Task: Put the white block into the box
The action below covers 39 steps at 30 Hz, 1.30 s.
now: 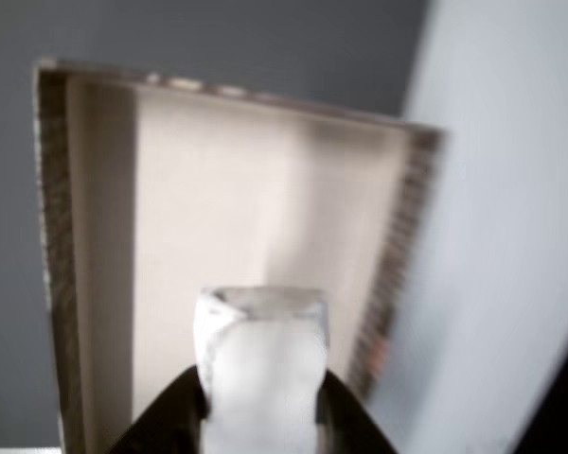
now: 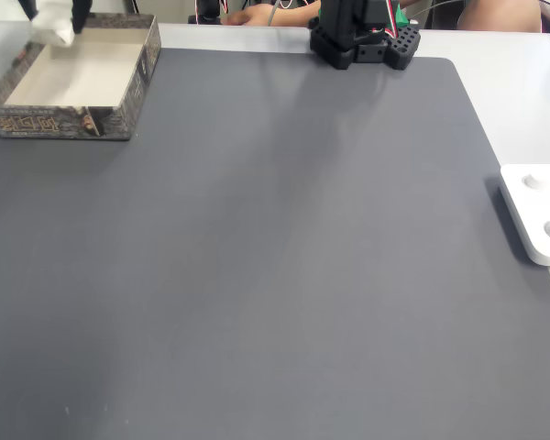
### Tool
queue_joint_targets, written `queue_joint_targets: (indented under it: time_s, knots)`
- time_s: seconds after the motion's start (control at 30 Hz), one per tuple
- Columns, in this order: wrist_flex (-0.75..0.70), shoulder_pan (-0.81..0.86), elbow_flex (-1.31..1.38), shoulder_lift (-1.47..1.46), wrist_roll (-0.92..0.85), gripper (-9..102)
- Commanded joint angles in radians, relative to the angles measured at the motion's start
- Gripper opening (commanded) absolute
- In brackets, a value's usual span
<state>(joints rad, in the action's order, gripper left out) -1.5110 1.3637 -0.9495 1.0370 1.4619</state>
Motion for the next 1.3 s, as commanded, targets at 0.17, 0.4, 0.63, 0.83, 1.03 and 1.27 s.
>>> queue_joint_targets:
  time_s: [0.17,0.4,0.63,0.83,1.03,1.27]
  knots:
    - [0.048,-0.043,0.074,-0.071,0.015,-2]
    - [0.071,-0.046,0.103,-0.120,0.015,-2]
    - [0.075,-0.038,0.114,-0.150,0.020,-2]
    - [0.095,-0.032,0.118,-0.158,0.021,-2]
    - [0.100,-0.025,0.123,-0.155,-0.015,4]
    - [0.101,-0.018,0.126,-0.143,-0.040,22]
